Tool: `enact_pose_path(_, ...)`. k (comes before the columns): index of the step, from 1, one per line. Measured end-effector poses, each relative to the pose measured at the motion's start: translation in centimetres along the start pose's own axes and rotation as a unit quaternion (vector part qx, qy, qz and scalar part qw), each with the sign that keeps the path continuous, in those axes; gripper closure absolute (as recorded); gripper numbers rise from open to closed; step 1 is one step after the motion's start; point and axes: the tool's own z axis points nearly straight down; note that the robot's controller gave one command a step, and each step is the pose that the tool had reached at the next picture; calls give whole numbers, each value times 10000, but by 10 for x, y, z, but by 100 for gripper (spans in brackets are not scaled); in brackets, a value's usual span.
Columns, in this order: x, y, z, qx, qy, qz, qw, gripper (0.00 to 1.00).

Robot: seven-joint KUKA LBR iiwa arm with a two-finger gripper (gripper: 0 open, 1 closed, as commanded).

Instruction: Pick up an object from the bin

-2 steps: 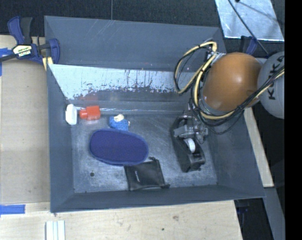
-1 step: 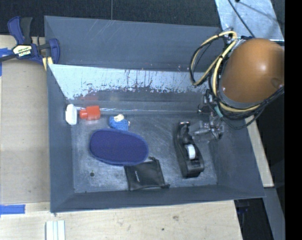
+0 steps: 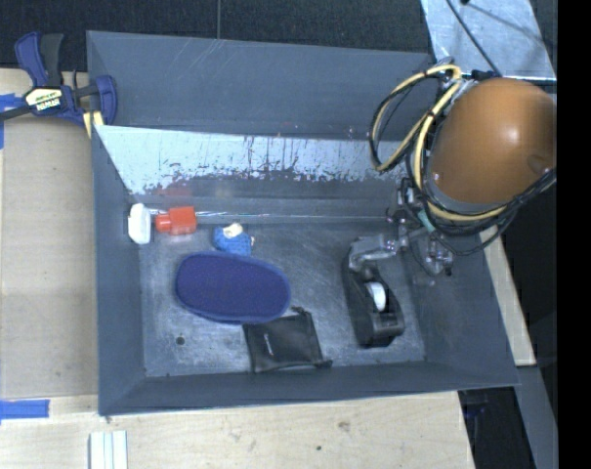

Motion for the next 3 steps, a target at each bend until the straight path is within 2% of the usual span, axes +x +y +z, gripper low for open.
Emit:
enact_pose_path(1,-4,-29,92,-9,-10,-1902,9817,0)
enact_pose_path(2,-7,-30,90,-2,-38,-1885,9821,100)
enact_pose_path(3,-10,-13,-51,24,-2,-1977,9802,100)
